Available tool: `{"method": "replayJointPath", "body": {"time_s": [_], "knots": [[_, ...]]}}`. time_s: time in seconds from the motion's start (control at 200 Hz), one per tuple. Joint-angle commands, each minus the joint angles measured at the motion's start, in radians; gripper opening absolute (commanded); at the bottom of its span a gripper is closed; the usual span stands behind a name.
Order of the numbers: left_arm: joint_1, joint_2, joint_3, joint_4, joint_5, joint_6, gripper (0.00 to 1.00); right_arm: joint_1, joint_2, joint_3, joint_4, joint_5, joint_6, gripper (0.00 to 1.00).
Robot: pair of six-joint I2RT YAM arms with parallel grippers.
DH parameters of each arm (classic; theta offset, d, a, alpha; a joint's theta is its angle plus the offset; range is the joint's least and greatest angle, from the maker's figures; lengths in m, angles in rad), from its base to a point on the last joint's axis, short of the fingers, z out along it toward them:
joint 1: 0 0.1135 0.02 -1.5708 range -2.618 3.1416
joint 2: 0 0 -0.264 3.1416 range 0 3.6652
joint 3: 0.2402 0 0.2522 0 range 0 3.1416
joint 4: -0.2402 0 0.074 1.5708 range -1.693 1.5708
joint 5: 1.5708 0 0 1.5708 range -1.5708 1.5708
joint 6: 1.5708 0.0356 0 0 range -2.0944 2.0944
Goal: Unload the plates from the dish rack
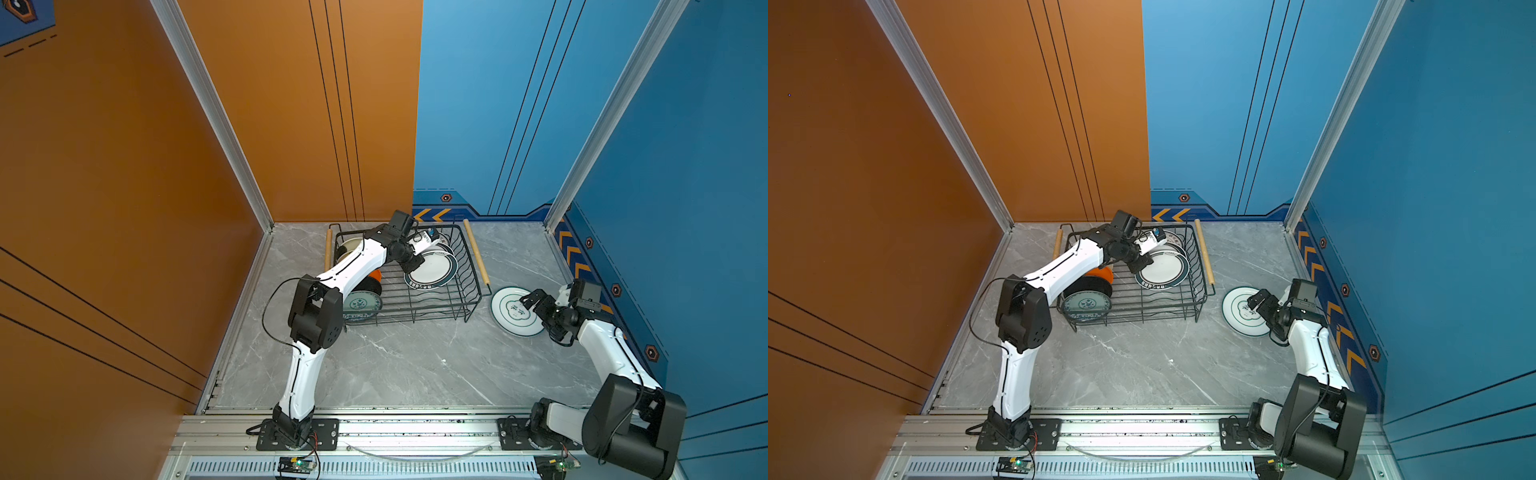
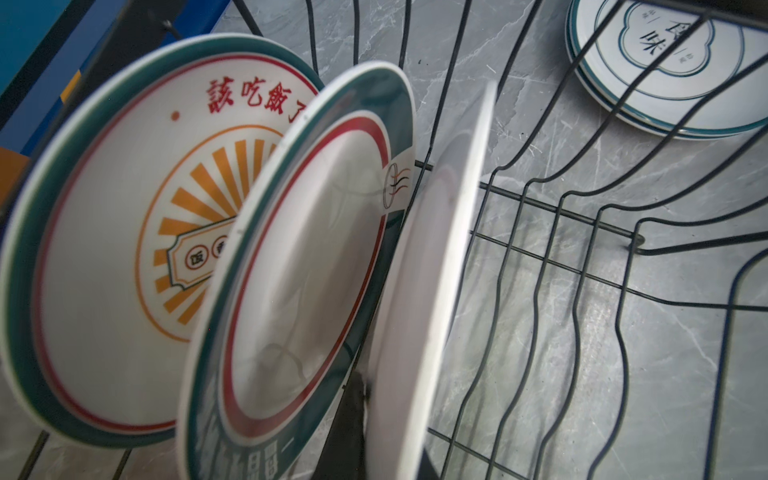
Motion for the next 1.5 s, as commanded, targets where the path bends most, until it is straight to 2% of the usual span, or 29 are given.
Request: {"method": "replayJointPath", "body": {"time_s": [0.0, 0.25, 0.811, 1.031, 1.222, 1.407, 1.492], "knots": [[-0.015, 0.016, 0.021, -0.085, 0.006, -0.02, 0.07, -0.009, -0.018, -0.011, 0.009, -0.019, -0.003, 1.0], [-0.015, -0.015, 0.019, -0.096, 0.002, -0.019, 0.0, -0.011, -0.026, -0.014, 0.01, -0.029, -0.003, 1.0], [-0.044, -0.178, -0.027, -0.123, -0.062, -0.007, 0.0, -0.012, -0.055, -0.011, 0.006, -0.039, 0.006, 1.0], [-0.055, -0.266, -0.044, -0.123, -0.037, -0.049, 0.0, -0.012, -0.08, 0.003, -0.003, -0.039, 0.015, 1.0], [-0.065, -0.347, -0.046, -0.103, -0.117, -0.178, 0.0, -0.009, -0.141, 0.033, -0.01, -0.057, 0.022, 1.0], [-0.057, -0.426, -0.085, -0.061, -0.19, -0.429, 0.0, 0.016, -0.238, 0.061, 0.022, -0.091, 0.053, 1.0], [-0.05, -0.455, -0.111, -0.046, -0.189, -0.567, 0.0, 0.052, -0.279, 0.076, 0.046, -0.104, 0.07, 1.0]]}}
